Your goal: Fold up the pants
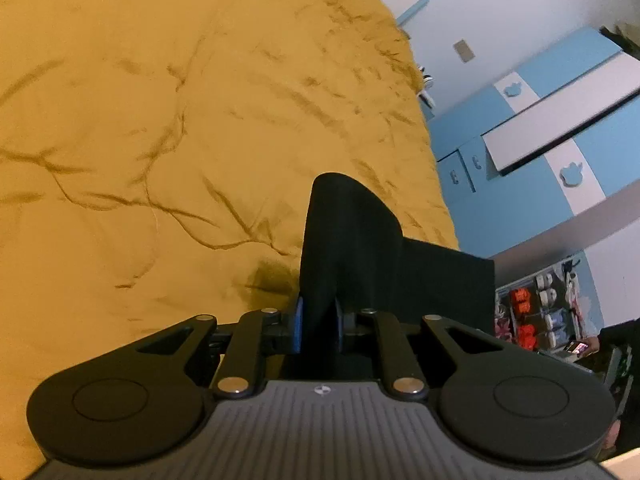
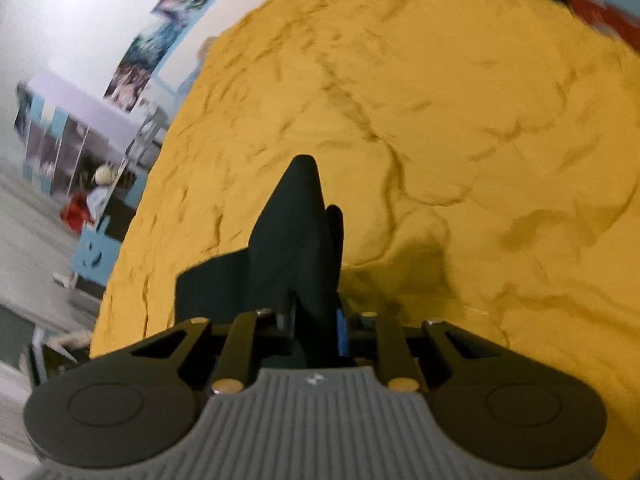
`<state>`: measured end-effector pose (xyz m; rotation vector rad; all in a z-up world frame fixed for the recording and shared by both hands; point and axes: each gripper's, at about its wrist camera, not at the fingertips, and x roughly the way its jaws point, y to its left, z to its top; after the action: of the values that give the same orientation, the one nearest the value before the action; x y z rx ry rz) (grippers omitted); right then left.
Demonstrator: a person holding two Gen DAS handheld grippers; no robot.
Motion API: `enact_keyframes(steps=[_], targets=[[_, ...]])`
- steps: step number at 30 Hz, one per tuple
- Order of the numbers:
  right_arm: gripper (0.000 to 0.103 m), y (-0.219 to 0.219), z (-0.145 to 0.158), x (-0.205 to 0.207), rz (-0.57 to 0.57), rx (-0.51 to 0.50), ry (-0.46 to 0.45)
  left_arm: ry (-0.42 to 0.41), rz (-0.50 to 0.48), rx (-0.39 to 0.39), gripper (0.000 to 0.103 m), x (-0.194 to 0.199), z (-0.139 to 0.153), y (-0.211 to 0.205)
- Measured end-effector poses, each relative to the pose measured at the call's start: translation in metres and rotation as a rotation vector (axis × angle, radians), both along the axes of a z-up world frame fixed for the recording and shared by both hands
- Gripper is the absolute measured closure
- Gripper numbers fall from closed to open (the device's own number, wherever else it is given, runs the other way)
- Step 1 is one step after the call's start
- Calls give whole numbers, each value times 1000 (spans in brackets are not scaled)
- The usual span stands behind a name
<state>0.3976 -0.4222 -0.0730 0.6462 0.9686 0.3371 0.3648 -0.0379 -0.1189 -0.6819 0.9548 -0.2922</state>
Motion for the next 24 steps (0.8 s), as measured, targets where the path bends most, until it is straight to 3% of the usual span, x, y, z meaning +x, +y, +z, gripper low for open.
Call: enact_keyframes(steps=[5,12,24], targets=[[90,24,26,-25,43,17,-31,-40,-6,28,87,-22,32,18],[90,69,29,-54,95,108,-15,-53,17,62,87,-57,62,67],[90,147,17,-64,188,178,52,-9,75,46,87,-79,51,152]])
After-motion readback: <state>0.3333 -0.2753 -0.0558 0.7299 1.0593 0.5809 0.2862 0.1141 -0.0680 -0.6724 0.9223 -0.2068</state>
